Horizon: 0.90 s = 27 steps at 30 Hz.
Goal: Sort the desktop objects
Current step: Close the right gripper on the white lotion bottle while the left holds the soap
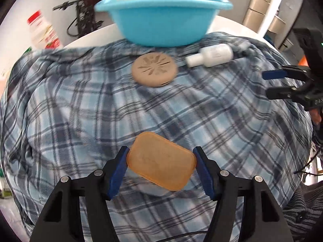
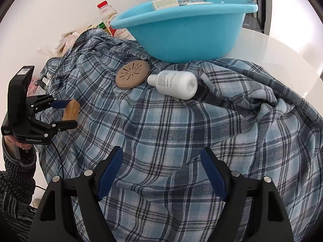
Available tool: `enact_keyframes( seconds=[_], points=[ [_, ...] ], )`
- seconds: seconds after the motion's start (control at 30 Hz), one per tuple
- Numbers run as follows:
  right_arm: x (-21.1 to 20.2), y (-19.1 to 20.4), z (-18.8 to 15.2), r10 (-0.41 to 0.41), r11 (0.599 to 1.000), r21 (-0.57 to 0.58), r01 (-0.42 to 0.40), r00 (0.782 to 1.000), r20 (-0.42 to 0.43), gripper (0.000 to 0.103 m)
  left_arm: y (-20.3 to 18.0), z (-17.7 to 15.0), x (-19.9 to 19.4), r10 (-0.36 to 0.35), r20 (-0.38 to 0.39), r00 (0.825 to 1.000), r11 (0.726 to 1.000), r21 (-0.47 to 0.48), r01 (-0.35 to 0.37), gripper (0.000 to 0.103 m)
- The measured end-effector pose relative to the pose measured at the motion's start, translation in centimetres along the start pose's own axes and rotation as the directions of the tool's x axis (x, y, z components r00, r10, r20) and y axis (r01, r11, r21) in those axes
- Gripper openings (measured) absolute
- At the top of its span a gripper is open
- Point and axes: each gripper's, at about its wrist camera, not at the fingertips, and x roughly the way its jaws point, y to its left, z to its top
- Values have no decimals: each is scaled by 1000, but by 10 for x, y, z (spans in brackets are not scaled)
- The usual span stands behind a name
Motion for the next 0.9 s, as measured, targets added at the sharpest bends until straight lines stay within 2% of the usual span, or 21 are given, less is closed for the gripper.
enact_keyframes(
  seconds=[0.17, 0.37, 0.6, 0.77, 0.9],
  points=[
    [-3, 1, -1, -8, 1000, -1, 8, 1000, 9, 78, -18, 19, 11, -32, 1, 999, 999, 31, 32, 67],
    [-13, 1, -2, -56, 998, -9, 57, 997, 49, 78, -22, 29, 13, -36, 0, 999, 999, 11, 36, 67],
    [-10, 8, 13, -167, 983, -55, 174, 979, 119, 78, -20, 32, 24, -30, -6, 1000, 999, -24, 30, 67],
    [8, 16, 30, -148, 987, -47, 155, 981, 128, 78, -23, 31, 32, -31, -2, 1000, 999, -33, 31, 67],
    [24, 21, 41, -169, 981, -70, 180, 976, 136, 78, -23, 31, 31, -25, 4, 1000, 999, -35, 25, 67]
  ],
)
